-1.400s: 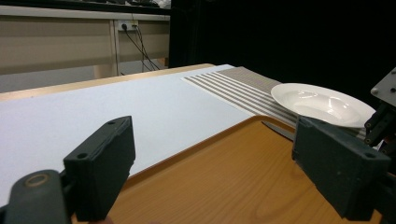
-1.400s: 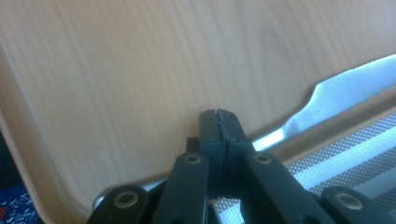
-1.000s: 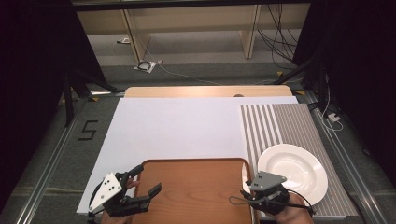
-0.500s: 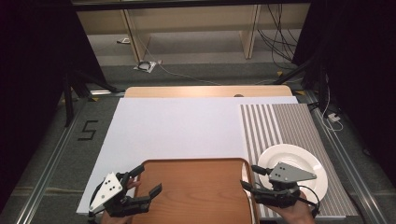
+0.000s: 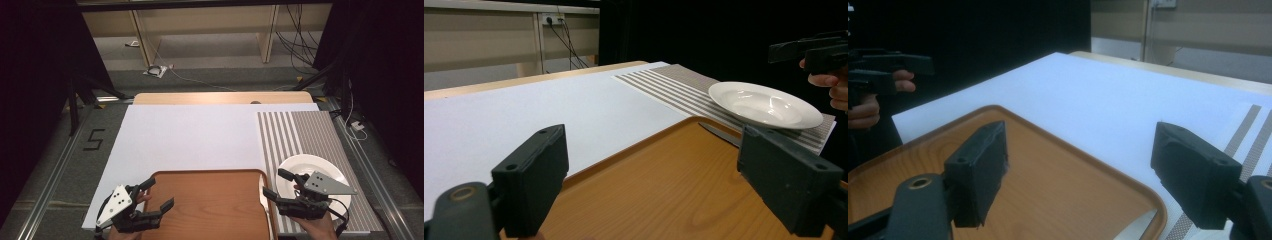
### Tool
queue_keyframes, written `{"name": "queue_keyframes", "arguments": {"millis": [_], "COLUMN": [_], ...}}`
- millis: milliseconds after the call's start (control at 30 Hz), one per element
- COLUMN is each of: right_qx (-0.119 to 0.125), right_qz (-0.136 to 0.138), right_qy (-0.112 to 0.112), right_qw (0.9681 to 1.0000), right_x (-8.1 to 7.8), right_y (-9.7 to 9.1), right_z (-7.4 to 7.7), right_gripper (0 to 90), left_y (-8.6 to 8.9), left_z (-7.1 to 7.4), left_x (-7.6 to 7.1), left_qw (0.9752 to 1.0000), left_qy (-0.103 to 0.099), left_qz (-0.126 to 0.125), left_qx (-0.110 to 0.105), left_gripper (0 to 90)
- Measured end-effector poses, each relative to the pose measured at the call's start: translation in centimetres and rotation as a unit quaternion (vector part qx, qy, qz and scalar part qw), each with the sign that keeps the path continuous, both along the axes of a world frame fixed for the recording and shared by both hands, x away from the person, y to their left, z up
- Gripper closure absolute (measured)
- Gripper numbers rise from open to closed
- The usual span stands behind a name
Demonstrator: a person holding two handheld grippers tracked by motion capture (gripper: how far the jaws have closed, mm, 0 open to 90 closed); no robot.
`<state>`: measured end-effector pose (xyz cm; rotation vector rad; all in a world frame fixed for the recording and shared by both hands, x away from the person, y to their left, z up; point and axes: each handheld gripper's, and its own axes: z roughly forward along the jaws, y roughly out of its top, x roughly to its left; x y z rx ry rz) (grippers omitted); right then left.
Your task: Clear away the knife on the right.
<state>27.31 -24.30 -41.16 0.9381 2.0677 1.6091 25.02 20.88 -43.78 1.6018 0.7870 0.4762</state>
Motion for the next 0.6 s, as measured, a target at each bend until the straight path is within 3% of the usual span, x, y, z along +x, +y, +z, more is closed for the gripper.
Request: {"name": "queue_keyframes", "arguments": {"millis": [233,600], "right_qx": [-0.003,-0.012], "right_qz": [0.003,0.008], "right_qy": [-0.014,-0.016], "right_qw": [0.9999,0.9998], "right_x": [-0.10,-0.20], "right_y": [0.17,0.45], "right_z": [-0.11,-0.13], "right_gripper": [21.7,19.7], "left_y": [-0.08,0.02], "left_z": [-0.03,0.02], "left_x": [0.06,0.05], "left_qw": [1.0000,1.0000], "left_qy": [0.002,0.000], "left_qz": [-0.001,0.002], "left_qx": [0.003,0.000], "left_gripper": [12.9,12.3]}}
